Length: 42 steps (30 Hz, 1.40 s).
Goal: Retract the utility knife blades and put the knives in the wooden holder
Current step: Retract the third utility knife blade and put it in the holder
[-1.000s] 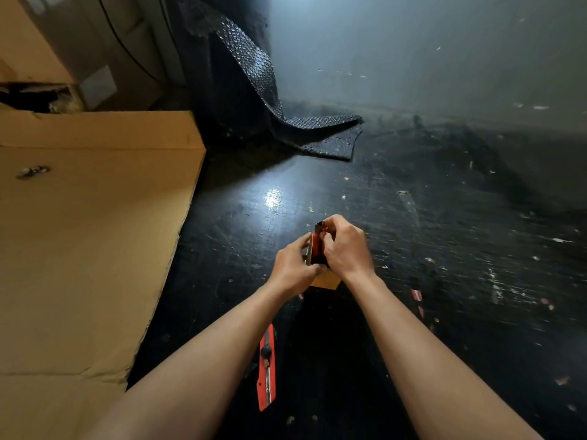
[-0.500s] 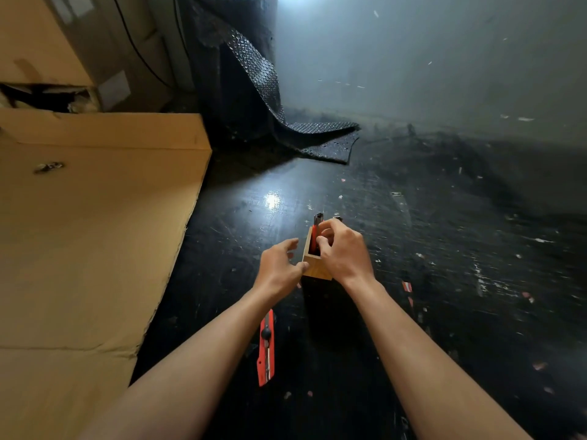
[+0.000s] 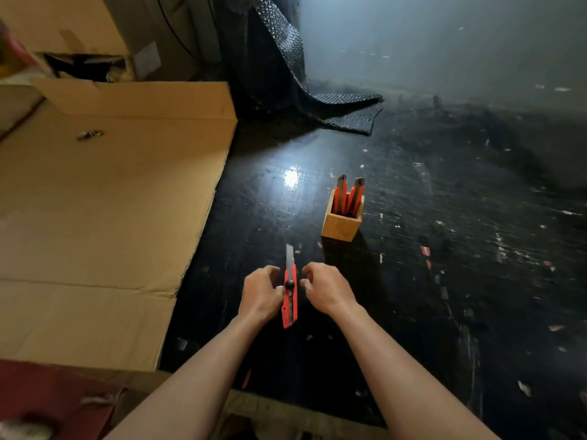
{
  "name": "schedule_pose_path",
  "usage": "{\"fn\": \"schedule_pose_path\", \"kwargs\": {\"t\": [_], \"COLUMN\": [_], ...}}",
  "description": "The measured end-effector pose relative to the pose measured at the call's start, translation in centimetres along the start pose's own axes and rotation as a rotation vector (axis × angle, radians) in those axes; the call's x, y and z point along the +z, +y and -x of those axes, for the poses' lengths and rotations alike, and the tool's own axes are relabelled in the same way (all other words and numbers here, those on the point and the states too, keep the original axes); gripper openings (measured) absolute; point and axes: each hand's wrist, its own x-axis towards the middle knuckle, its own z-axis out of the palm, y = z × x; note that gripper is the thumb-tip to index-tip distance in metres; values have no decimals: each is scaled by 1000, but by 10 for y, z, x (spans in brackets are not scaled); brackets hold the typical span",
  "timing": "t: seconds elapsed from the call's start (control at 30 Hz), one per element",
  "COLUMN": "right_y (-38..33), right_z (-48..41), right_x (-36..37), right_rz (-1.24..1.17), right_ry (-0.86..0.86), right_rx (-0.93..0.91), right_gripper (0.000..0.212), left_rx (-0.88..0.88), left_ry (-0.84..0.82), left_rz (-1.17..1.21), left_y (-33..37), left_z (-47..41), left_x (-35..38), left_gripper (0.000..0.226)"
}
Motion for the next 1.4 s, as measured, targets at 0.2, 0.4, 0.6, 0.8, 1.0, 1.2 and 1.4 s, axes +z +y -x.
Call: {"fn": "schedule_pose_path", "kwargs": {"t": [0.2,0.4,0.6,0.8,1.0,1.2,1.4], "right_y": [3,8,10,4,-3,-16,-38], "right_z": [19,28,32,37,42,57,65], "right_x": [37,35,3,-46,-105,-157,-201], "right_rz": [-247,-471,-575,-621,-691,-679,-472], "right_ry": [-149,-114,14,204,273,355,554], "right_rx": [62,125,88,-40,-148,-233,-315], "right_gripper": [11,25,30,35,42,36,34], "left_rx": [-93,-157,-48,85,201,260,348], "left_ry": [-63,-84,-173,-214,-247,-279,-266], "left_rz": [124,337,521,574,670,761,785], "left_y": [-17,-18,7,54,113,163,199], "left_z": [8,10,5,0,7,18,33], "left_x": [13,18,5,-18,-47,-71,-90], "left_gripper": [33,39,37,36,37,36,37]}}
